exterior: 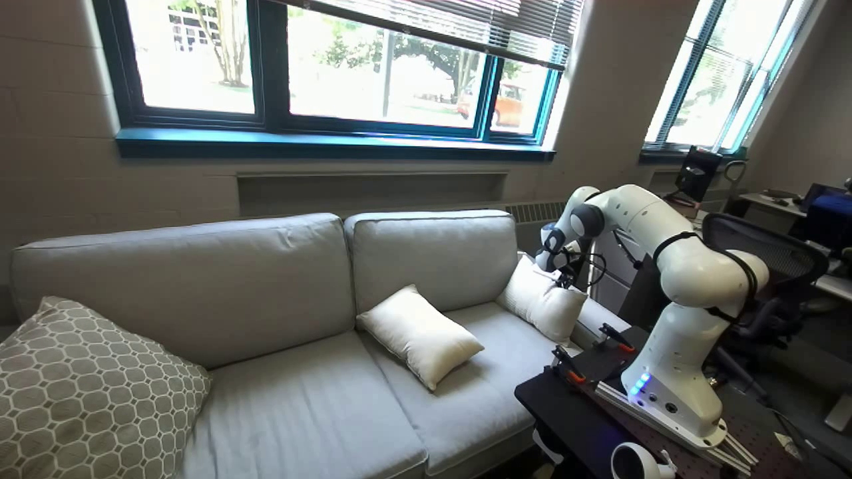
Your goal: Arrange the pillows to the right
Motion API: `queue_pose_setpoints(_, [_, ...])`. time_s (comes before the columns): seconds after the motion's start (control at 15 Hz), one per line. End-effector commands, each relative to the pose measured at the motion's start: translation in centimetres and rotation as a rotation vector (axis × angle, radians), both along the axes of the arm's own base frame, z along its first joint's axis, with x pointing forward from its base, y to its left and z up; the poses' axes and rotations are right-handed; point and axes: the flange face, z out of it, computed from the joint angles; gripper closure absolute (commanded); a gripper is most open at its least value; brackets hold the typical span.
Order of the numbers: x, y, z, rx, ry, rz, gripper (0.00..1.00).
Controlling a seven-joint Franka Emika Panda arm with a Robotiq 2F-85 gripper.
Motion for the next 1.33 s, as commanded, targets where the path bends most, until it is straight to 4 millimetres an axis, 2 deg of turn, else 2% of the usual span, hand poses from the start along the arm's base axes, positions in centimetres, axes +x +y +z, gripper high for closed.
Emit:
queue_pose_setpoints(0.0, [0.5,-0.9,0.3,-0.025,0.022,-0.018,0.36])
queue_pose_setpoints(0.27, [0.7,-1.7,1.5,-0.079,0.021,-0.049,0.05])
queue_pose_setpoints(0.33, [0.8,-1.9,1.8,-0.097,0.016,-0.059,0.01])
queue_pose_setpoints(0.73, [1.5,-2.3,3.9,-0.175,-0.029,-0.118,0.0])
queue_pose_setpoints(0.93, [2.1,-1.6,5.4,-0.184,-0.071,-0.133,0.0])
queue_pose_setpoints(1.07, [3.2,-0.4,7.0,-0.156,-0.133,-0.129,0.0])
queue_pose_setpoints(1.27, [5.6,2.4,10.4,-0.093,-0.257,-0.082,0.0])
